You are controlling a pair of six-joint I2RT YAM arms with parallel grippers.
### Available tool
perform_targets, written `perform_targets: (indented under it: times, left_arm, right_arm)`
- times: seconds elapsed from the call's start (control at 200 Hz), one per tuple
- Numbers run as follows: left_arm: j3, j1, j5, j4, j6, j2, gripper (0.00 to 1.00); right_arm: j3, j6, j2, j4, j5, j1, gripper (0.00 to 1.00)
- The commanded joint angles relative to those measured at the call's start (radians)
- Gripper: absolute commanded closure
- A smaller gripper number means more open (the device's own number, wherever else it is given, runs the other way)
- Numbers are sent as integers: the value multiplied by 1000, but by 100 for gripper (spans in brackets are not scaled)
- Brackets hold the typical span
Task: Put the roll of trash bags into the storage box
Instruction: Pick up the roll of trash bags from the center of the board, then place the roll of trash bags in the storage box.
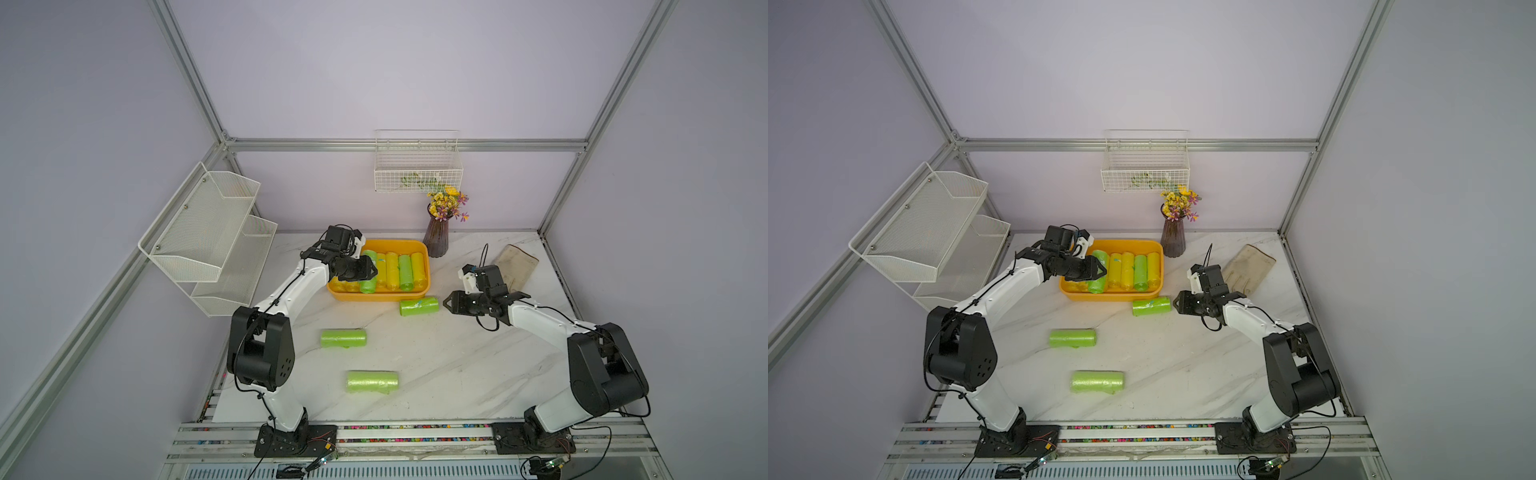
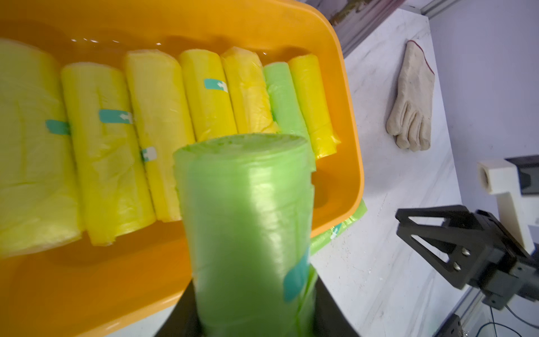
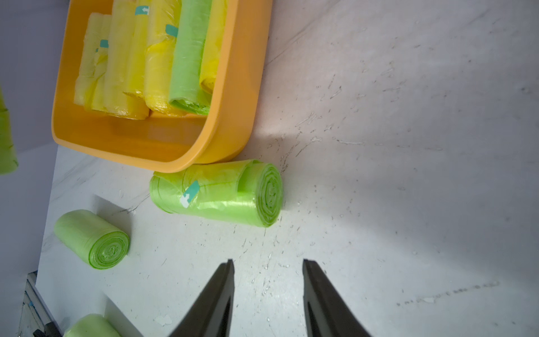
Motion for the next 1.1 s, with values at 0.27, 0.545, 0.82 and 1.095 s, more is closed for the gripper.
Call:
perform_targets:
  times: [0.27,0.545,0.82,1.095]
  left_arm:
    - [281,74,-41,-150,160,224,60]
    - [356,84,-28,-141,144,326,61]
    - [363,95,-30,-123,124,367,58]
    - [360,105,-32,-114,118,377,55]
  right_arm:
    - [-15,38,-39,36,37,-11,56]
    - [-34,46,-57,34,42,-13,56]
    - [-77,50,-100,34,63,-14,56]
    - [-91,54,-117,29,70,-16,56]
